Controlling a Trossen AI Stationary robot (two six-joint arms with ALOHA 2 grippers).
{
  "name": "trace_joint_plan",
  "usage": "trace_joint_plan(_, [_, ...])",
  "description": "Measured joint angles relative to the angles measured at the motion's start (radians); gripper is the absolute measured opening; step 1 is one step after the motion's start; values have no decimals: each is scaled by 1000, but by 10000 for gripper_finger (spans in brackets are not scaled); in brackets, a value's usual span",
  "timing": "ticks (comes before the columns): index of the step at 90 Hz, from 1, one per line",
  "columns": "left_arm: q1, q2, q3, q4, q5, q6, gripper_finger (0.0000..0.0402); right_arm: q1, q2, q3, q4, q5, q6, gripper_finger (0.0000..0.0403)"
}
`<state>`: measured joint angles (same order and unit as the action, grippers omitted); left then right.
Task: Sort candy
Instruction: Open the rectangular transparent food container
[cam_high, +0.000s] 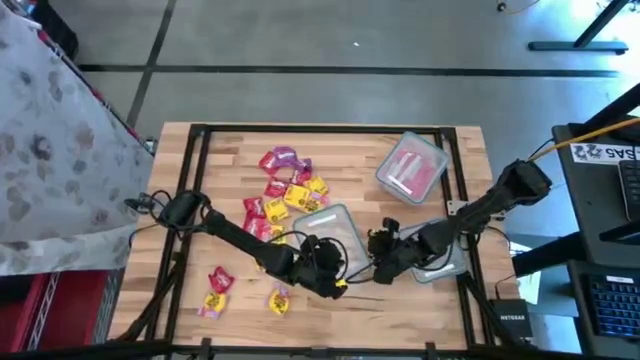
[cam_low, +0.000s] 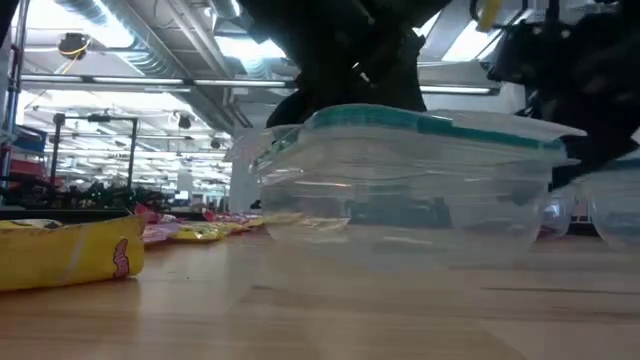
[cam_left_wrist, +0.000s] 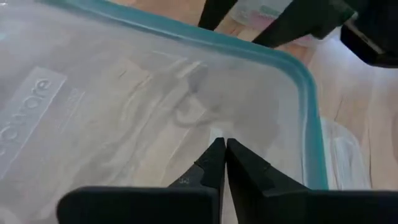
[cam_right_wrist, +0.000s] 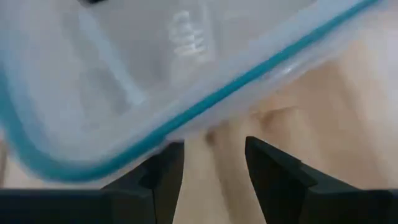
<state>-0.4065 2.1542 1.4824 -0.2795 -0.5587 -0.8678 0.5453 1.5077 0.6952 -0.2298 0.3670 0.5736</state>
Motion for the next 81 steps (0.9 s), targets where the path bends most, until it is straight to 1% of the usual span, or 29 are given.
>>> trace_joint_plan(7, [-1,-16,0,-7,-6,16,0,22,27,14,77,-65,-1,161])
trace_joint_plan(21, [-5,-64,4,-33,-7,56,0,45,99,64,199,-95,-41,161])
trace_joint_plan(26, [-5,-83,3,-33,-21,57,0,40,135,91,253,-100,-87,161])
trace_joint_plan(34, [-4,-110,2,-41,-35,61,0,29,208,156,382,-99,-203,161])
trace_joint_plan(39, [-3,-126,2,-61,-40,61,0,21,245,205,430,-103,-275,161])
trace_joint_plan(42, [0,-134,2,-69,-45,61,0,20,264,227,425,-113,-314,161])
trace_joint_plan(47, [1,-141,3,-74,-49,81,0,23,293,271,396,-158,-353,161])
trace_joint_plan(55, [2,-142,3,-52,-49,88,0,33,291,328,291,-245,-373,161])
trace_joint_plan(63, [2,-144,3,-48,-57,105,0,52,273,348,165,-264,-377,161])
trace_joint_plan(68, [6,-144,5,-50,-69,114,0,64,265,342,77,-228,-368,161])
trace_joint_plan(74, [11,-146,5,-58,-96,115,0,89,252,330,10,-139,-335,161])
trace_joint_plan(81, [15,-150,6,-68,-138,136,0,111,235,301,6,-24,-277,161])
